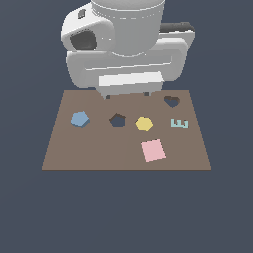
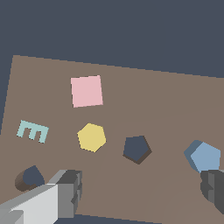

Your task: Insert a designated object into the corresponding slot on a board.

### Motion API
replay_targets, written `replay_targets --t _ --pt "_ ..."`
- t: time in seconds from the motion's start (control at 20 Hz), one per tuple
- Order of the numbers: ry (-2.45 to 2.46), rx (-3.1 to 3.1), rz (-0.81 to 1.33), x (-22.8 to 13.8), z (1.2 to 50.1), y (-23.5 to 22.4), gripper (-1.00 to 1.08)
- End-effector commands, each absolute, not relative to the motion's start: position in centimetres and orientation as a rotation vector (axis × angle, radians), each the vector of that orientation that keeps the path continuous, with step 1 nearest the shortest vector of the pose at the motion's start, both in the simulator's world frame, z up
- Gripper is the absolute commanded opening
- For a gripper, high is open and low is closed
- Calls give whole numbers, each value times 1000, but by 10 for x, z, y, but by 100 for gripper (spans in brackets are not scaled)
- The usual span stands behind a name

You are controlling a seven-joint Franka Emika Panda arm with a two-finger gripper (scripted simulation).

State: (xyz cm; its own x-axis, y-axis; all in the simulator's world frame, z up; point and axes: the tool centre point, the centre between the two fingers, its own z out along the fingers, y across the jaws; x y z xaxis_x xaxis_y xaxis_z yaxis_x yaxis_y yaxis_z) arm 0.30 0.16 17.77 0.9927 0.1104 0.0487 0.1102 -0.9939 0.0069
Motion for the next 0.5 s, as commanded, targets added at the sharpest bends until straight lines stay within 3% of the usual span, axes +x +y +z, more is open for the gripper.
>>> replay_targets --t 0.0,0.45 --pt "234 3128 74 -1 173 -3 100" --pt "543 3091 62 -16 150 -27 100"
